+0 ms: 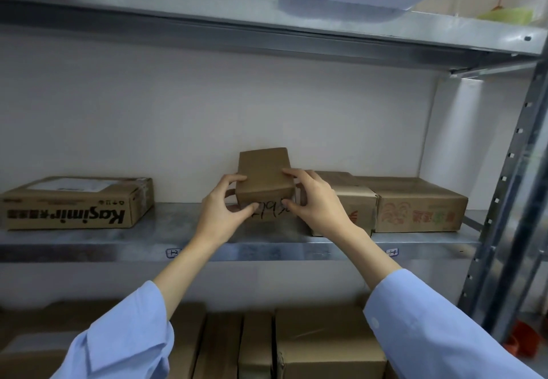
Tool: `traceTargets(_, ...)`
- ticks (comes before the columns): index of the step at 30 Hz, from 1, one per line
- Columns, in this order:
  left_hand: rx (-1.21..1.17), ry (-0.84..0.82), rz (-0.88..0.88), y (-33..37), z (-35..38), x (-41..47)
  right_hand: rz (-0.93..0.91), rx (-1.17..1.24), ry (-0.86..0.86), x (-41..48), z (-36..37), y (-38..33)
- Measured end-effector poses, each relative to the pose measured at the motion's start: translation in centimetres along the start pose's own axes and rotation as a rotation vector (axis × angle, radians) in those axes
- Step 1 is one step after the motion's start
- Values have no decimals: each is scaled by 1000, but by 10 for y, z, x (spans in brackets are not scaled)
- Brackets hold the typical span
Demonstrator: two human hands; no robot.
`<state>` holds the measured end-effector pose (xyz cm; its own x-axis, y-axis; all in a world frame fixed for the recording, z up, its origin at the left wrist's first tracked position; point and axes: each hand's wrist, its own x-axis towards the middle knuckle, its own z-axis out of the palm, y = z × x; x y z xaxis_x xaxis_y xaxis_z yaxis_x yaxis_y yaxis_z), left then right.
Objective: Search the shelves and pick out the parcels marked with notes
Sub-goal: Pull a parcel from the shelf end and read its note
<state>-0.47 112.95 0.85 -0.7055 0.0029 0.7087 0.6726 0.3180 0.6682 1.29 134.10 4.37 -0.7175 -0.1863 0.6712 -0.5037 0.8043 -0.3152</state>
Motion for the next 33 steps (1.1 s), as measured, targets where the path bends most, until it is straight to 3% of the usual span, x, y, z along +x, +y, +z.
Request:
traceTargets(9,-37,74,-63,17,-11,8,39,289,33,-3,-5,-21)
traceTargets(15,-62,28,-63,27,-10,6,78,339,97,-5,-7,-19)
traceTargets(33,-94,-72,-64,34,5,11,138,359,42,-8,-14,-13)
